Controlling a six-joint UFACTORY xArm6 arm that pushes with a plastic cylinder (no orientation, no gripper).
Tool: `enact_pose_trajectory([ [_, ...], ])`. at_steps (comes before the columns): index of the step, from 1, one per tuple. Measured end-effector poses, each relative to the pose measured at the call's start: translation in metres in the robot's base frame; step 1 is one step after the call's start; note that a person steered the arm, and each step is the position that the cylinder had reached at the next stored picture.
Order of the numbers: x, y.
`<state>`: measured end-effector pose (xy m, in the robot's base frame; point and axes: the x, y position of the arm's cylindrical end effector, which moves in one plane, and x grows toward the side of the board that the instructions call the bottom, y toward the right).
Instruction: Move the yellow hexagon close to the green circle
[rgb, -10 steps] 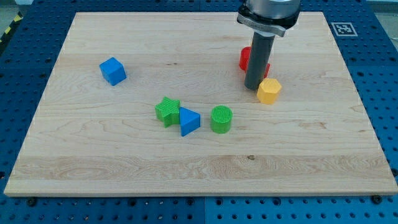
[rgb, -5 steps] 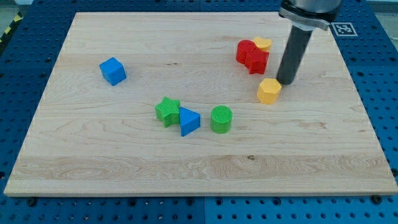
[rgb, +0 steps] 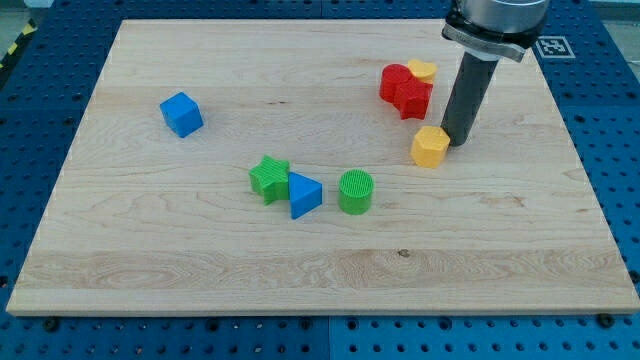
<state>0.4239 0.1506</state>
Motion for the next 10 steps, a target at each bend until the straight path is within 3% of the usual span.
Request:
enact_pose_trajectory([
  [4, 0.004, -0.098],
  [10, 0.007, -0.067],
])
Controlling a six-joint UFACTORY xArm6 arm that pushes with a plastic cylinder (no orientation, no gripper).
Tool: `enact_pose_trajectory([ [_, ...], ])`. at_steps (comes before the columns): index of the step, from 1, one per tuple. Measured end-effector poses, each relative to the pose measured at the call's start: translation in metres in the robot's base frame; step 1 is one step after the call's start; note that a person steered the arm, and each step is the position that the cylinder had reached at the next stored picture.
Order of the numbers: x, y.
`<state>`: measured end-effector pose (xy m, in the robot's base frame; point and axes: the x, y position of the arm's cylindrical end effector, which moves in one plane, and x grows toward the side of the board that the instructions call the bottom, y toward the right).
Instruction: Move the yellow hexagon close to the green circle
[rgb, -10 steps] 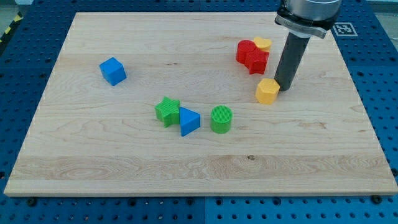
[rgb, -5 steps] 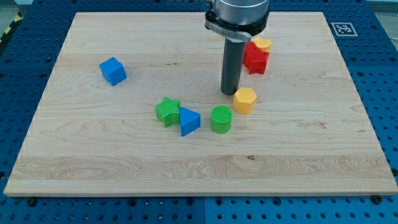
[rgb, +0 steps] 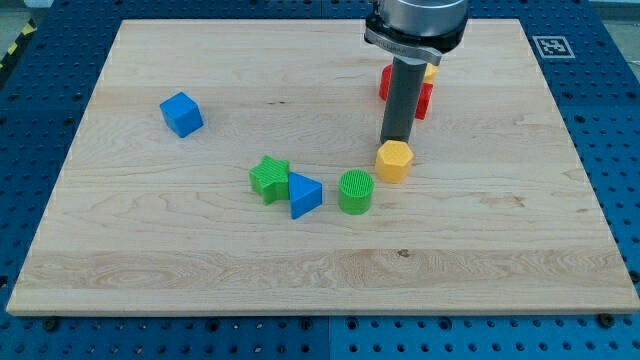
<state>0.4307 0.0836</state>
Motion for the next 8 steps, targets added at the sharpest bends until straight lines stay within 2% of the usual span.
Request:
enact_pose_trajectory([
  [6, 0.038, 0.002],
  [7, 0.0, 0.006],
  [8, -0.041, -0.049],
])
